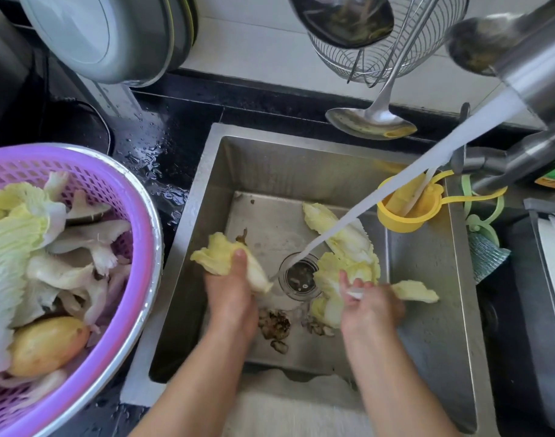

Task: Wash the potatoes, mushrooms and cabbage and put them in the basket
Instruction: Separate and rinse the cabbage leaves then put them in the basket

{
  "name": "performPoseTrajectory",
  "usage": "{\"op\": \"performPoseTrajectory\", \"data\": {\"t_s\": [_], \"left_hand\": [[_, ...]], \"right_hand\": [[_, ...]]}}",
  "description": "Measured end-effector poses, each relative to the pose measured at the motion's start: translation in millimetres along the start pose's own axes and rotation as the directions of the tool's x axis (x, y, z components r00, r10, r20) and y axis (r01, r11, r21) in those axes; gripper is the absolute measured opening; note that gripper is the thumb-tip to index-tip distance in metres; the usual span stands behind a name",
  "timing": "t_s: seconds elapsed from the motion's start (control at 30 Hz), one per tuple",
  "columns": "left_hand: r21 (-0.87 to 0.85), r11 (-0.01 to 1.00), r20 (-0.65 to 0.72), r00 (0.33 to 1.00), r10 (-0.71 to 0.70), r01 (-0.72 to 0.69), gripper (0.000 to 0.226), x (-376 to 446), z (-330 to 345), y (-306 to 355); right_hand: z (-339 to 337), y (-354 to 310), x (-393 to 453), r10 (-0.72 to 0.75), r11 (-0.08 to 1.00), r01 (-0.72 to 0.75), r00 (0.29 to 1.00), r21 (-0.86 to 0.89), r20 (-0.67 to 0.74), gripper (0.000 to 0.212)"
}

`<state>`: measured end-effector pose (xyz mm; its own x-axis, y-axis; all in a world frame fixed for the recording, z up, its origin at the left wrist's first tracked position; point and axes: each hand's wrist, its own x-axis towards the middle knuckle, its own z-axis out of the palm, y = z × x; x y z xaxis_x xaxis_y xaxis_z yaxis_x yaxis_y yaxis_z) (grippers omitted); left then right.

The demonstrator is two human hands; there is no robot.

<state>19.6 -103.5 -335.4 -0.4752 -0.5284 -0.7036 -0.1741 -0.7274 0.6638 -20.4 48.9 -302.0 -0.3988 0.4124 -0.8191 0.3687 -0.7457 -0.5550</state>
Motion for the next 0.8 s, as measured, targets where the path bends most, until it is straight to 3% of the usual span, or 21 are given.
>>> {"op": "performPoseTrajectory", "data": {"t_s": [0.07, 0.13, 0.23, 0.33, 0.47, 0.57, 0.7, 0.8], "left_hand": [[0.019, 0.999, 0.084, 0.996, -0.04, 0.039, 0.031, -3.5, -1.0, 0.9], [0.142, 0.989, 0.209, 0.975, -0.074, 0.044, 0.032, -15.9, 2.0, -6.0], [0.311, 0.949, 0.384, 0.919, -0.086, -0.041, 0.031, -23.6, 4.1, -14.2], [0.338, 0.938, 0.418, 0.905, -0.079, -0.074, 0.028, -21.3, -0.3, -7.3], [0.418, 0.898, 0.452, 0.889, -0.076, -0.136, 0.023, -24.9, 1.5, -2.9], [0.423, 0.898, 0.434, 0.897, -0.081, -0.123, 0.023, -24.0, 3.8, -8.0], [0.348, 0.935, 0.296, 0.954, -0.042, -0.067, 0.021, -18.7, 2.1, -13.5], [0.191, 0.98, 0.191, 0.978, -0.086, 0.049, 0.024, -13.4, 2.6, -10.5]], "right_hand": [[-5.2, -18.2, 9.9, -0.022, 0.974, 0.034, 0.998, -0.226, 0.053, 0.013], [-6.7, -13.5, 2.4, 0.073, 0.864, 0.041, 0.976, -0.502, 0.207, 0.015], [-3.2, 6.5, -22.3, 0.249, 0.664, 0.173, 0.866, -0.728, 0.434, 0.021], [-1.2, 15.7, -28.9, 0.353, 0.72, 0.14, 0.769, -0.679, 0.533, 0.026], [-6.7, 23.6, -31.5, 0.348, 0.786, 0.155, 0.688, -0.598, 0.637, 0.032], [-11.8, 29.2, -26.5, 0.272, 0.809, 0.155, 0.756, -0.567, 0.595, 0.029], [-9.6, 27.8, -12.0, 0.25, 0.926, -0.091, 0.876, -0.367, 0.412, 0.029], [-7.9, 28.7, -5.0, 0.241, 0.95, -0.146, 0.905, -0.277, 0.351, 0.032]]}}
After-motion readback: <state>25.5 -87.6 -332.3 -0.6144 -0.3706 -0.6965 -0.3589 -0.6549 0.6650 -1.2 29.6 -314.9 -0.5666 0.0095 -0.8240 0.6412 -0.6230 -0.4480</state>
